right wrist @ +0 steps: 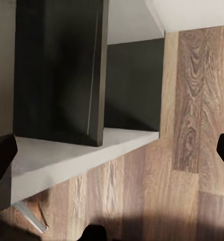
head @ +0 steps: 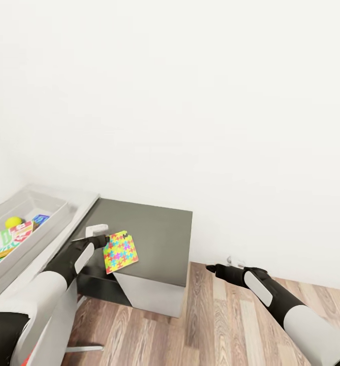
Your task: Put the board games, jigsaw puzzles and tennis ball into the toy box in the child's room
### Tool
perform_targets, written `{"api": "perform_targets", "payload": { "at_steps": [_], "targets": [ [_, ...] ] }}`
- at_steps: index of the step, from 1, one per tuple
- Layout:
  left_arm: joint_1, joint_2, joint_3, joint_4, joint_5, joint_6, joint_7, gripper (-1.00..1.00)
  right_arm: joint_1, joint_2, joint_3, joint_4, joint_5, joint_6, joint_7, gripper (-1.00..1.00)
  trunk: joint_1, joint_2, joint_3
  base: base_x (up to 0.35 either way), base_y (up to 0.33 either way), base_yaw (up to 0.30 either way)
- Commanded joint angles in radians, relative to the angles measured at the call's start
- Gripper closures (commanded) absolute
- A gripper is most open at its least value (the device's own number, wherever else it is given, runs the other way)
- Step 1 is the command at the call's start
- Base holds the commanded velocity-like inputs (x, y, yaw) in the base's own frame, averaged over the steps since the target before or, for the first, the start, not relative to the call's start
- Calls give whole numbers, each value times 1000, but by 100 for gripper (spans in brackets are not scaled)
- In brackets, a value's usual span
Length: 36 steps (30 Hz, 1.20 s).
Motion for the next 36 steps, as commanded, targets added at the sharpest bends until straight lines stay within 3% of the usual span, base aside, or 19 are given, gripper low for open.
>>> {"api": "perform_targets", "payload": {
  "at_steps": [1, 27, 36],
  "targets": [
    [-1, 2, -8, -2, 11, 3, 9, -100, -1, -1, 4, -1, -1, 2, 1, -100, 1, -2, -2, 230, 38, 0],
    [-1, 2, -8, -2, 15, 9, 4, -100, -1, -1, 3, -1, -3, 5, 1, -100, 1, -2, -2, 19, -26, 0],
    [-1, 4, -2, 1, 21, 62, -50, -100, -1, -1, 3, -1, -3, 5, 1, -100, 1, -2, -2, 0, -1, 0]
  ]
}}
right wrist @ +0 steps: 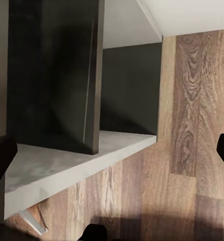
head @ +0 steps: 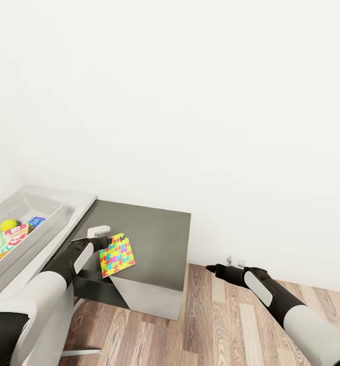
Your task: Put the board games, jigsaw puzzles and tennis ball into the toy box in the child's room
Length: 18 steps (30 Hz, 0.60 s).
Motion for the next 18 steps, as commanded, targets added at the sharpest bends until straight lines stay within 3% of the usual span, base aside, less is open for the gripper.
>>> {"api": "perform_targets", "payload": {
  "at_steps": [1, 18],
  "targets": [
    [-1, 2, -7, -2, 11, 13, 4, -100, -1, -1, 4, -1, -1, 2, 1, -100, 1, -2, -2, 0, 0, 0],
    [0, 2, -3, -2, 11, 29, -5, -100, -1, -1, 5, -2, -1, 4, 1, -100, 1, -2, -2, 0, 0, 0]
  ]
}}
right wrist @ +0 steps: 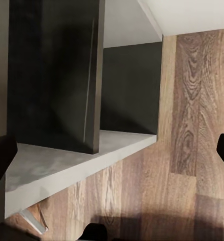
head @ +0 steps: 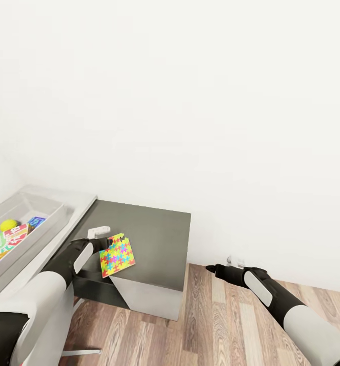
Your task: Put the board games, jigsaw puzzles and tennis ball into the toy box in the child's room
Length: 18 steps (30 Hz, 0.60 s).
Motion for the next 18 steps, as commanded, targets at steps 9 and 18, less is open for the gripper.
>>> {"api": "perform_targets", "payload": {
  "at_steps": [9, 18],
  "targets": [
    [-1, 1, -7, -2, 11, 3, 8, -100, -1, -2, 4, -1, -2, 2, 1, -100, 1, -2, -9, 0, 0, 0],
    [-1, 0, -7, -2, 12, 2, 7, -100, -1, 1, 5, -1, -1, 2, 1, -100, 1, -2, -23, 0, 0, 0]
  ]
}}
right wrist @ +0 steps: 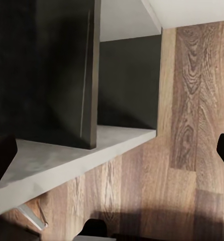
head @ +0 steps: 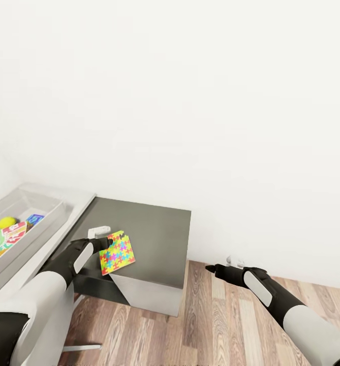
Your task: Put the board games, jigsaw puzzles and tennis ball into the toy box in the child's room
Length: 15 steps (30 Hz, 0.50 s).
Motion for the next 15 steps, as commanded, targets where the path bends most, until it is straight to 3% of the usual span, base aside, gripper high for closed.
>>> {"api": "perform_targets", "payload": {
  "at_steps": [1, 15],
  "targets": [
    [-1, 1, -8, -2, 11, 4, 8, -100, -1, -1, 4, -1, -1, 2, 1, -100, 1, -2, -3, 0, 0, 0],
    [-1, 1, -8, -2, 11, 8, 7, -100, -1, 3, 4, -1, 0, 2, 1, -100, 1, -2, -26, 0, 0, 0]
  ]
}}
